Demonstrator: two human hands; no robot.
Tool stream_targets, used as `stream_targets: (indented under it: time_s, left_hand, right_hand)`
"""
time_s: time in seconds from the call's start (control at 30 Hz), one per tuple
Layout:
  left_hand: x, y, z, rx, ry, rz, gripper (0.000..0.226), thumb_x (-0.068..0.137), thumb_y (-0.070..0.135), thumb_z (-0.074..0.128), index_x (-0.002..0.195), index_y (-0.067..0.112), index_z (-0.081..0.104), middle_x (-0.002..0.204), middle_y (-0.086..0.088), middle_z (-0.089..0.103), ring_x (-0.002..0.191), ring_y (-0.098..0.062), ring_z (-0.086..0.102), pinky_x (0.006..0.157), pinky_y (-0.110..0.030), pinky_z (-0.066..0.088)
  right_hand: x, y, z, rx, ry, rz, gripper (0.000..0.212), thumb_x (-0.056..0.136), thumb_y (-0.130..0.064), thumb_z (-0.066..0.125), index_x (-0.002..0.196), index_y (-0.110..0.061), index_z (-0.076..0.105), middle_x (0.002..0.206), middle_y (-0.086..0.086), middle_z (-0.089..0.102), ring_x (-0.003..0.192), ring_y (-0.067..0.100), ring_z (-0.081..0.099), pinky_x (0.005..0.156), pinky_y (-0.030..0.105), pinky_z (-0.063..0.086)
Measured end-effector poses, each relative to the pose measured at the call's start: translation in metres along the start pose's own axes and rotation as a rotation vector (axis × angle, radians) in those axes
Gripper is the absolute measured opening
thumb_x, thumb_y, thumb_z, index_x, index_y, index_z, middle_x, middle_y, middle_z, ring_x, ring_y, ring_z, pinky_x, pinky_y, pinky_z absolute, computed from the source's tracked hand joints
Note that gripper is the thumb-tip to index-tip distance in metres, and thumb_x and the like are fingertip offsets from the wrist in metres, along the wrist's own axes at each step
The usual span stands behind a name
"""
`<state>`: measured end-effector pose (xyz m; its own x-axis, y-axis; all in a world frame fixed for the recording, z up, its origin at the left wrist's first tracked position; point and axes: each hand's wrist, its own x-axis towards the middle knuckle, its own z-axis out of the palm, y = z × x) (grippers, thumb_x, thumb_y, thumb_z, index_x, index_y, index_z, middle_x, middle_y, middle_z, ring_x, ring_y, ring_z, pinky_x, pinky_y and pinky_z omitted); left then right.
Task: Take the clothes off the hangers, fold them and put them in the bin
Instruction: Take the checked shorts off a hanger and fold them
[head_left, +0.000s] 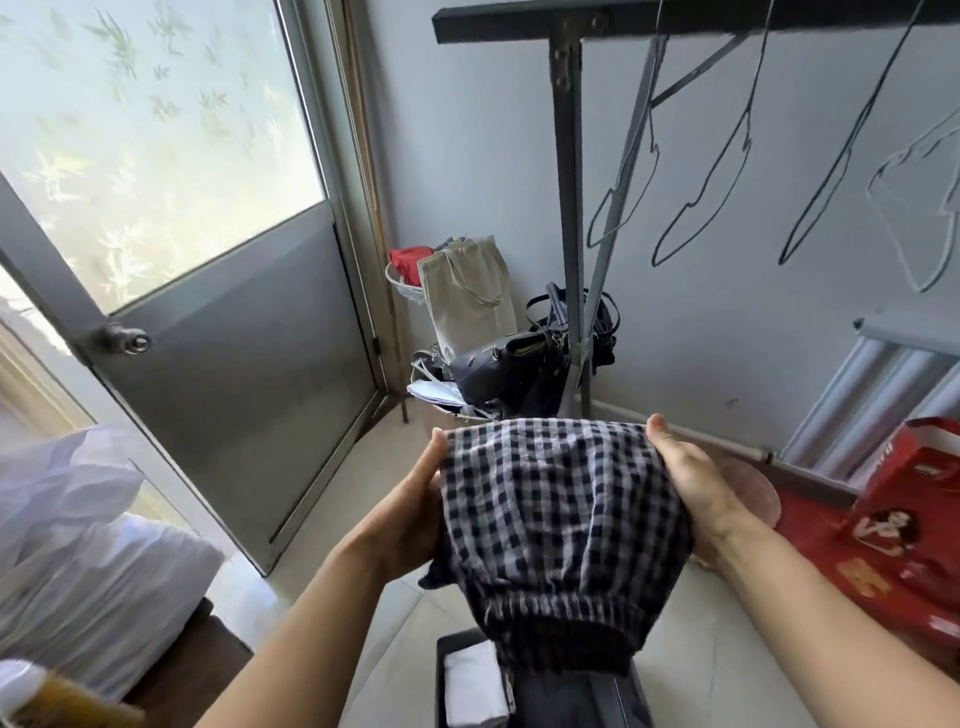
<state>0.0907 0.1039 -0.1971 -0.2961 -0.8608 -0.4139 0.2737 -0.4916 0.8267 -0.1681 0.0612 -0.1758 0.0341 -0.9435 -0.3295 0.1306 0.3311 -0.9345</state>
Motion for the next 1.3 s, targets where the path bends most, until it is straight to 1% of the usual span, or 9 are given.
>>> stream_targets:
  time_s: [0.03,0.07,0.1,0.27,0.5,0.67,0.83,1.07,1.3]
  left_hand:
    - [0.002,-0.008,-0.004,0.028,-0.035,-0.025,0.078,0.090,0.068,0.032,0.129,0.006,0.058,0.115,-0.030,0.047,0.097,-0.032,0.068,0.104,-0.062,0.026]
    - [0.006,-0.016,-0.009,0.073,-0.044,-0.034,0.080,0.087,0.071,0.040,0.130,0.006,0.056,0.099,-0.022,0.071,0.081,-0.026,0.072,0.078,-0.040,0.057]
    - [0.011,-0.024,-0.014,0.115,-0.035,-0.039,0.084,0.080,0.073,0.054,0.128,0.003,0.055,0.091,0.000,0.064,0.072,-0.022,0.067,0.050,-0.024,0.037]
    - [0.039,-0.044,-0.032,0.183,0.086,-0.016,0.060,0.074,0.035,0.083,0.110,-0.006,0.058,0.087,-0.018,0.063,0.062,-0.024,0.059,0.041,-0.025,0.040]
    - [0.093,-0.060,-0.053,0.159,0.207,0.006,0.038,0.084,0.022,0.070,0.115,0.002,0.061,0.102,-0.015,0.073,0.085,-0.026,0.071,0.064,-0.031,0.056]
    - [0.127,-0.091,-0.075,0.130,0.198,-0.081,0.034,0.089,0.024,0.066,0.114,0.002,0.060,0.094,-0.012,0.072,0.078,-0.022,0.070,0.059,-0.028,0.056]
    - [0.171,-0.146,-0.113,0.149,0.294,-0.145,0.044,0.083,0.037,0.070,0.115,0.007,0.064,0.106,-0.019,0.072,0.091,-0.031,0.070,0.085,-0.048,0.057]
    - [0.245,-0.232,-0.152,0.248,0.417,-0.203,0.026,0.093,0.028,0.064,0.110,0.008,0.065,0.095,-0.008,0.075,0.080,-0.019,0.073,0.064,-0.026,0.055]
    - [0.317,-0.329,-0.182,0.400,0.524,-0.281,0.020,0.092,0.022,0.066,0.100,0.004,0.064,0.103,-0.015,0.071,0.090,-0.025,0.070,0.077,-0.032,0.058]
  right_hand:
    - [0.004,0.002,-0.001,-0.023,0.024,0.000,0.049,0.101,-0.041,0.040,0.086,-0.004,0.068,0.088,0.011,0.073,0.069,0.014,0.071,0.060,0.023,0.053]
    - [0.010,0.006,-0.002,-0.042,0.040,0.007,0.048,0.102,-0.040,0.040,0.084,-0.005,0.068,0.086,0.009,0.071,0.062,0.009,0.069,0.053,0.017,0.051]
    - [0.019,0.011,-0.003,-0.056,0.047,0.021,0.048,0.102,-0.040,0.039,0.083,-0.005,0.067,0.084,0.008,0.070,0.057,0.006,0.067,0.047,0.012,0.048]
    - [0.054,0.043,-0.004,-0.008,0.000,0.122,0.053,0.099,-0.046,0.040,0.091,-0.001,0.068,0.086,0.013,0.071,0.063,0.015,0.069,0.045,0.011,0.048]
    - [0.091,0.111,-0.020,0.352,-0.324,0.334,0.082,0.044,-0.046,0.093,0.110,-0.002,0.072,0.116,0.021,0.068,0.107,0.033,0.067,0.085,0.047,0.057]
    - [0.126,0.163,-0.026,0.171,-0.145,0.348,0.049,0.067,0.005,0.067,0.115,0.010,0.061,0.102,0.024,0.072,0.078,0.029,0.073,0.063,0.036,0.061]
    - [0.158,0.219,-0.033,0.111,-0.087,0.365,0.045,0.067,-0.005,0.070,0.111,0.002,0.064,0.104,0.021,0.072,0.089,0.032,0.071,0.073,0.038,0.060]
    - [0.201,0.326,-0.045,0.096,0.010,0.383,0.032,0.080,-0.015,0.068,0.111,-0.006,0.067,0.105,0.012,0.074,0.102,0.028,0.069,0.099,0.046,0.047]
    - [0.229,0.462,-0.076,0.103,0.148,0.476,0.038,0.079,-0.002,0.071,0.116,-0.006,0.063,0.106,0.014,0.073,0.097,0.031,0.070,0.072,0.037,0.058]
